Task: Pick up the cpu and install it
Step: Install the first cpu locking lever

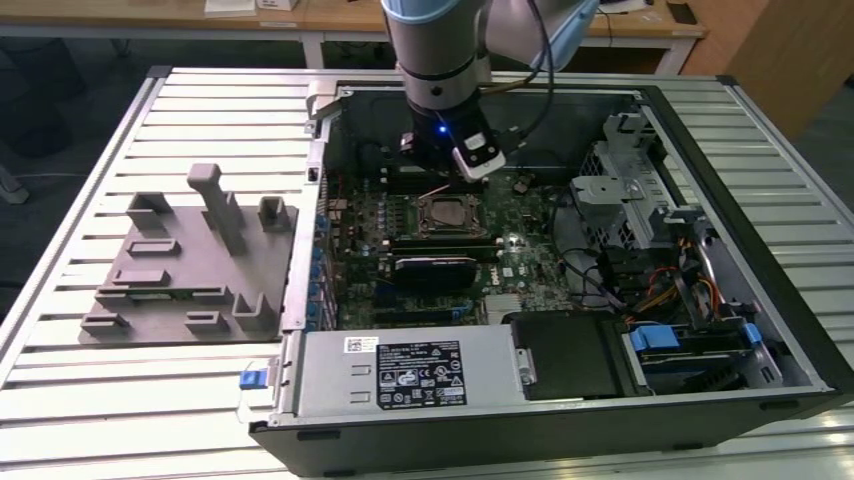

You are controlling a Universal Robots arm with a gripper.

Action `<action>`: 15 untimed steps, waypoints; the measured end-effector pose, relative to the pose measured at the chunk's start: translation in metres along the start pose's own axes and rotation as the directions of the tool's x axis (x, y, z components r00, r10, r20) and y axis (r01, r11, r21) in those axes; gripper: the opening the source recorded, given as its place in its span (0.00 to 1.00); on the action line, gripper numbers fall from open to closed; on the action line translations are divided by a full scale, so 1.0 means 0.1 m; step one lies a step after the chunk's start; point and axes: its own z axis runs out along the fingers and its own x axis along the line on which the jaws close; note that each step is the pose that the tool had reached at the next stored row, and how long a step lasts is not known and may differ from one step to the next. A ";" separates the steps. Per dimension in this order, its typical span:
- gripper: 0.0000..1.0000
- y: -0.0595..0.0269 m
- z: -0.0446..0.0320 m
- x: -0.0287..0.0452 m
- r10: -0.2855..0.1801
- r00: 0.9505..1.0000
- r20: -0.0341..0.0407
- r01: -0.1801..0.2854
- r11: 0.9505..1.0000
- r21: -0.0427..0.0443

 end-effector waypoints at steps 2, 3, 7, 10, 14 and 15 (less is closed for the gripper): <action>0.11 -0.002 0.012 0.007 -0.002 1.000 0.009 0.002 1.000 0.001; 0.11 -0.004 0.018 0.011 -0.004 1.000 0.014 0.004 1.000 0.002; 0.11 -0.003 0.029 0.018 -0.006 1.000 0.021 0.006 1.000 0.005; 0.11 0.004 0.037 0.027 -0.006 1.000 0.022 0.006 1.000 0.006; 0.11 0.016 0.048 0.045 -0.008 1.000 0.027 0.007 1.000 0.008; 0.11 0.019 0.051 0.049 -0.008 1.000 0.028 0.008 1.000 0.010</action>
